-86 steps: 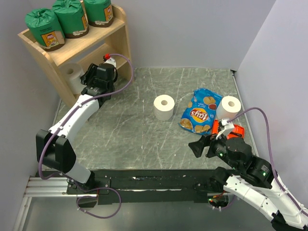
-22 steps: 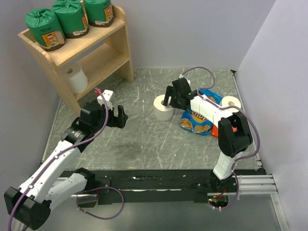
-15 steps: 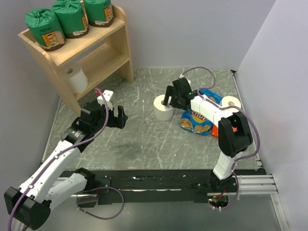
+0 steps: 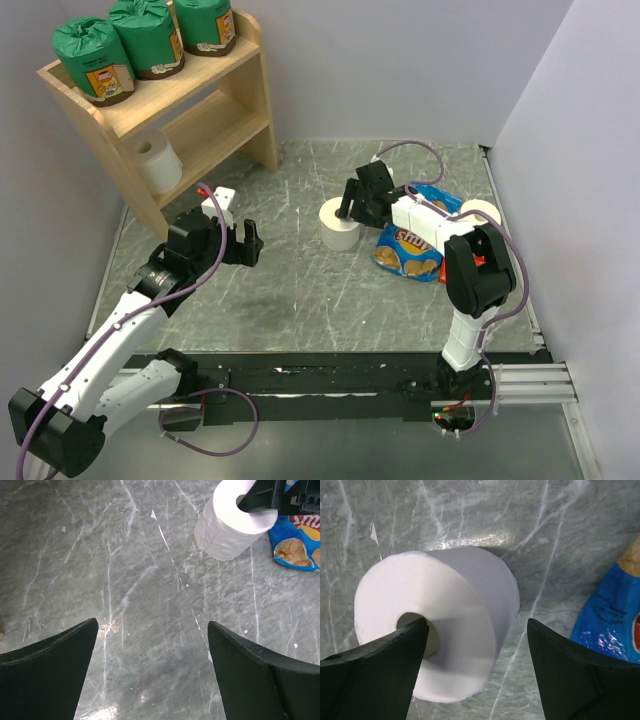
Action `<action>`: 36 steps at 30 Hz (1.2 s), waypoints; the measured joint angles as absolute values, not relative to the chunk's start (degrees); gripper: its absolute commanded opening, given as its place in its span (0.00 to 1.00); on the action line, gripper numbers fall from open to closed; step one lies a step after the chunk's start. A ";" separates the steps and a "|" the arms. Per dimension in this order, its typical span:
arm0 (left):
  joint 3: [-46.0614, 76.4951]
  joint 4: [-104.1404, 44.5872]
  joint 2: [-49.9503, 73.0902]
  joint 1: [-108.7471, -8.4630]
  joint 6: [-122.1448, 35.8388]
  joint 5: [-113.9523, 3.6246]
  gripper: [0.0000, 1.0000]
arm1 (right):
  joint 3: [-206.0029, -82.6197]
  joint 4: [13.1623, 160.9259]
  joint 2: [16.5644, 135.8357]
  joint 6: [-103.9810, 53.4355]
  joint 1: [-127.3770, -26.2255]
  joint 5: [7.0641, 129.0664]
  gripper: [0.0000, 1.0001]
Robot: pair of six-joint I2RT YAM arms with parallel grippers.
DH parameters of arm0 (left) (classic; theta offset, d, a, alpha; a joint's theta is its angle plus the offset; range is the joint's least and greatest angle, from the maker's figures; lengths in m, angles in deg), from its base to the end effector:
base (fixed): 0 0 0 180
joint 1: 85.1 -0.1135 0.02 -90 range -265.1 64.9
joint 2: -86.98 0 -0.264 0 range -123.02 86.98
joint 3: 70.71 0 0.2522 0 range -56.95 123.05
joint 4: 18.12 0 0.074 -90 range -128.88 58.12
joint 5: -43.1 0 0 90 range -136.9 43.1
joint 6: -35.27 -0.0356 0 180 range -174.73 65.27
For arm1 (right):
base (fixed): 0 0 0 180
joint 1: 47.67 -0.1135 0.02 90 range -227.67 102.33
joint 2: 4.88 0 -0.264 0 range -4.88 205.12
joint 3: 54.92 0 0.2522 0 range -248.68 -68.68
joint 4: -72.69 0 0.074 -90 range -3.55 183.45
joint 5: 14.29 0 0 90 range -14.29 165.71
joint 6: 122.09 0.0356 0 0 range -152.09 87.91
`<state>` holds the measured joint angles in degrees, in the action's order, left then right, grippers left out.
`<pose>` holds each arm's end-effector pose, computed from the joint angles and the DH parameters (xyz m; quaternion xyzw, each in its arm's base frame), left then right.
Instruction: Place and organize the paper towels onto the shelf
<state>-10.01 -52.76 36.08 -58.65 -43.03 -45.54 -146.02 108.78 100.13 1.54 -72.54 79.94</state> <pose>0.1808 -0.0890 0.3153 0.1018 0.8364 -0.1665 0.5121 0.3672 0.1673 0.2240 0.0843 0.9353 0.1367 0.3152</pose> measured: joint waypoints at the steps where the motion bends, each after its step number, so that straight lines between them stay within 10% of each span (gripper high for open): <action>1: -10.01 -52.76 36.08 -58.65 -43.03 -45.47 0.98 | -146.00 108.43 100.26 1.54 -72.54 79.72 0.72; 6: -10.01 -52.76 36.08 -58.65 -43.05 -45.21 0.99 | -144.95 106.15 100.04 1.65 -72.86 79.04 0.53; 17: -10.01 -52.68 36.65 -58.65 -43.09 -43.57 0.98 | -144.53 106.59 99.30 0.47 -85.98 80.72 0.47; 36: -9.93 -51.89 37.07 -55.00 -44.25 -42.85 0.93 | -141.95 111.42 89.16 0.38 -94.77 81.12 0.89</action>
